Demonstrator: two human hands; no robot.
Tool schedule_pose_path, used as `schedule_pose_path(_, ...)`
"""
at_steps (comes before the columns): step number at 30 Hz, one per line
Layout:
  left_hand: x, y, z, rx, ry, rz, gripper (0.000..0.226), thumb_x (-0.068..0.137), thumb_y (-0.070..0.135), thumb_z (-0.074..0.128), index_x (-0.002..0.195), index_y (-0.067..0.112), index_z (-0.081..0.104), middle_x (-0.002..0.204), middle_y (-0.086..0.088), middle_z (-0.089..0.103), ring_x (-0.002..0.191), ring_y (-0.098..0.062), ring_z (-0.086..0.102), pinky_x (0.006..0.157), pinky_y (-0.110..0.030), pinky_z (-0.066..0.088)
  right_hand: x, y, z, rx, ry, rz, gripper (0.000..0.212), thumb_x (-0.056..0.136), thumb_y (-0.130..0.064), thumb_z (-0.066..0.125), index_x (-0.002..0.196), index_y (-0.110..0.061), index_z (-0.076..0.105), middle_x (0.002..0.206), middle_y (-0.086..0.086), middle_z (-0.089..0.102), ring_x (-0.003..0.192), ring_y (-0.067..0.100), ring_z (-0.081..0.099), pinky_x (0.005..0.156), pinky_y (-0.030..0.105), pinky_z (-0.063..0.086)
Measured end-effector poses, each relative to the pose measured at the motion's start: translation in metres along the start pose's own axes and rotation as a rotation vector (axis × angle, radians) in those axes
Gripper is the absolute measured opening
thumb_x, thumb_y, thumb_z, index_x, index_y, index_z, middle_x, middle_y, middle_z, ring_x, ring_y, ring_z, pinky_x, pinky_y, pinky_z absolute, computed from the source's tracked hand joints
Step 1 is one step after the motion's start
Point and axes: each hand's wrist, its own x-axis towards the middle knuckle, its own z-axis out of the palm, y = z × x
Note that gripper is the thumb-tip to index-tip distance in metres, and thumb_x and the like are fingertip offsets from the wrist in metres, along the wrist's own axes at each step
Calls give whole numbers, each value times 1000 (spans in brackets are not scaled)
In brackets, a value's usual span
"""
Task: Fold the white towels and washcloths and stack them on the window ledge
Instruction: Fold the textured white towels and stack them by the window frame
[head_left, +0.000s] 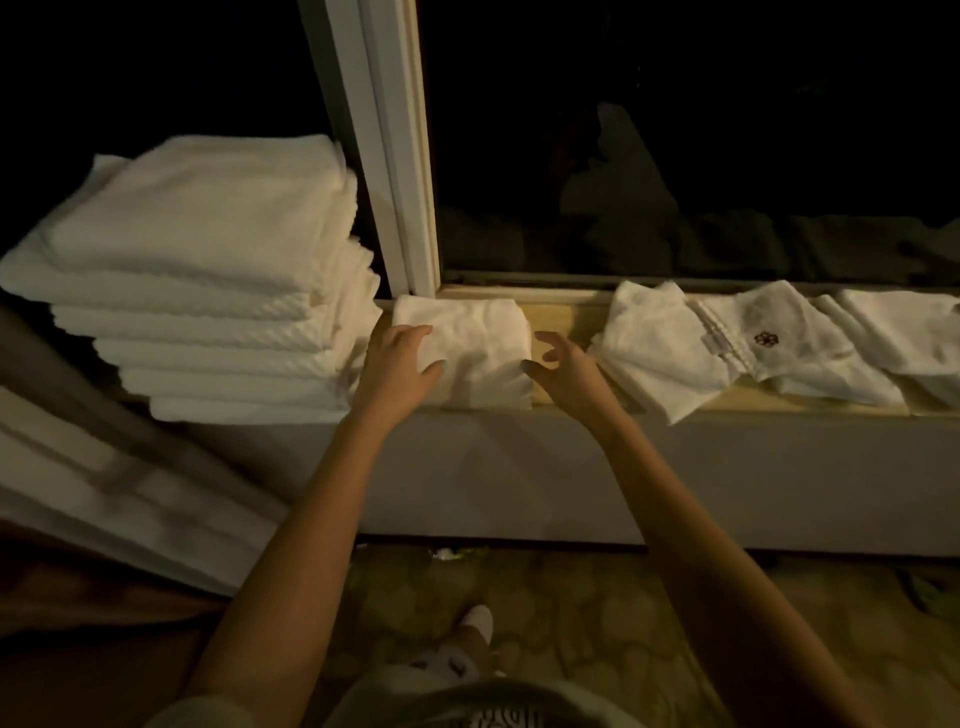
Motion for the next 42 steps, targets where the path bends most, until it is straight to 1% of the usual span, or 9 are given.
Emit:
schedule_pose_path(3,4,-7,6,36,53,-99,56,89,46,57,138,24,41,140,-9,44,126,-32,44,99,-52,43,9,-1,9,46,6,29,51,95,-32,57,141,-22,39,126,10,56,84,17,58,71,32,55)
schedule_pose_path(6,12,-10,10,-51,117,-183,57,89,40,60,138,20,40,136,-10,49,122,-31,48,98,-47,45,17,1,18,107,20,49,53,93,-32,59,141,-20,39,120,11,58,93,24,62,76,42,58)
schedule_pose_path(17,25,-24,18,-337,94,-285,47,90,36,61,132,20,47,127,-4,55,109,-19,54,87,-33,44,28,12,35,306,26,203,68,84,-30,71,139,-11,38,132,10,51,112,23,55,76,30,48)
schedule_pose_path(24,29,-16,16,-313,26,-243,23,92,35,58,84,13,54,74,3,53,65,-10,49,55,-22,33,13,18,27,493,-61,167,80,81,-16,74,145,-25,27,127,4,49,105,22,59,72,29,55)
schedule_pose_path(27,30,-15,15,-359,-44,-275,28,91,37,59,84,10,53,75,2,52,66,-10,47,57,-23,33,1,19,25,553,-91,183,77,83,-11,71,145,-24,28,110,-9,50,94,13,59,70,28,56)
schedule_pose_path(32,17,-13,15,-626,-124,-264,26,88,34,64,83,12,54,83,-1,60,74,-14,55,62,-25,40,-21,30,28,684,-1,140,72,88,-11,66,145,-35,28,129,-4,52,105,16,62,84,37,58)
schedule_pose_path(35,4,-6,11,-862,-211,-271,17,87,29,67,92,15,59,97,-2,67,87,-17,65,68,-28,51,-32,32,28,677,20,76,68,89,-6,64,139,-41,34,146,-9,36,127,11,44,98,31,49)
schedule_pose_path(38,-7,1,5,-971,-256,-297,26,86,25,68,105,12,59,105,-4,69,96,-21,68,76,-35,56,-46,31,21,689,14,46,60,88,-8,63,132,-44,42,140,-12,38,117,2,48,84,18,52)
schedule_pose_path(42,-19,14,-9,-1021,-157,-239,21,83,22,71,96,13,57,100,-3,69,94,-22,68,78,-41,57,-62,23,4,734,84,9,47,90,-4,59,125,-35,53,123,-13,50,101,4,59,70,19,54)
